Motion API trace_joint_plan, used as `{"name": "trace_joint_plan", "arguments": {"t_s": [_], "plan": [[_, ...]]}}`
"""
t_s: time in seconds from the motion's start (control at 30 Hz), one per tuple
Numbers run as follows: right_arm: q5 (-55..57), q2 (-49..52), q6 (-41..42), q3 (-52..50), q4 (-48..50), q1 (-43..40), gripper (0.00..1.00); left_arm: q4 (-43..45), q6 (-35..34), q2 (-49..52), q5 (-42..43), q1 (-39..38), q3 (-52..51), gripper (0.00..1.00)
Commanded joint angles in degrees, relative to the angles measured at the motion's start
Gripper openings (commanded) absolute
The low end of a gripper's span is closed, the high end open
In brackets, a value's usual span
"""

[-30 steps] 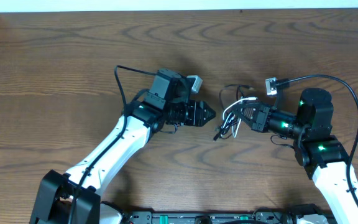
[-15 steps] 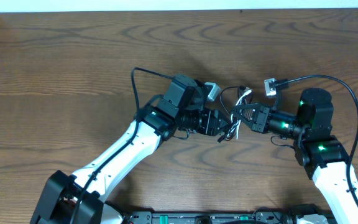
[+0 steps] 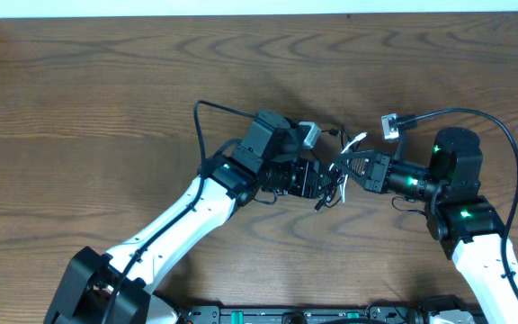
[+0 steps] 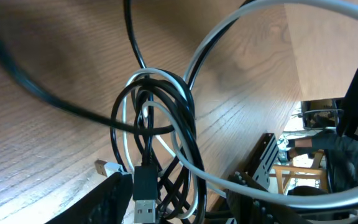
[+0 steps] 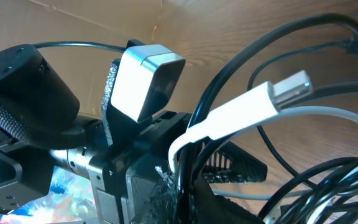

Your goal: Untangle cables

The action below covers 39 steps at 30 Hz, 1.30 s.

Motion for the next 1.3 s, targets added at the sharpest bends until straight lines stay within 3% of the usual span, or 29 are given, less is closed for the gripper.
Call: {"name": "trace_joint_plan", "arguments": {"t_s": [0.0, 0.13, 0.23, 0.33, 0.4, 0.6, 0.7, 0.87, 1.0, 1.13, 1.27], "plan": [[-2.16, 0.02, 0.52, 0.22, 0.39, -0.11, 0.01, 0.24, -0.70, 0.17, -3.34, -1.31, -0.33, 0.53], [-2.14, 0.02, 0.66, 0.22, 0.61, -0.11, 0.01, 0.72, -2.64, 1.36, -7.37, -2.62, -0.33, 0.50], [-2.36, 0.02, 0.66, 0.22, 0.61, -0.11, 0.01, 1.60, -2.64, 2.16, -7.34, -3.23, -0.33, 0.42], [-2.36, 0.02, 0.66, 0.22, 0.57, -0.11, 0.01, 1.53, -2.60, 2.49, -7.56, -3.21, -0.33, 0.15], [-2.38, 0.02, 0.63, 0.22, 0.52, -0.11, 0.01, 1.51, -2.58, 2.49, -7.80, -3.21, -0.33, 0.08], [-1.38, 0.02, -1.79, 0.22, -0.55, -0.13, 0.01, -0.37, -0.81, 2.47, -10.10, -2.23, -0.33, 0.07], [3.63, 0.02, -5.49, 0.22, -6.12, -0.13, 0.01, -2.84, 0.66, 2.45, -10.54, -0.24, -0.33, 0.08], [25.81, 0.09, -14.10, 0.22, -22.18, -0.13, 0.01, -6.54, 1.16, 1.42, -10.38, 4.07, -0.33, 0.08], [47.89, 0.57, -14.38, 0.22, -32.68, -0.13, 0.01, -8.81, 2.93, -0.11, -10.32, 6.21, -0.33, 0.07], [58.75, 1.49, -14.38, 0.22, -35.28, -0.17, 0.01, -10.23, 4.17, -1.36, -10.25, 6.60, -0.33, 0.08], [60.50, 1.79, -14.36, 0.22, -33.22, -0.17, 0.03, -10.88, 4.15, -2.51, -9.77, 6.60, -0.33, 0.08]]}}
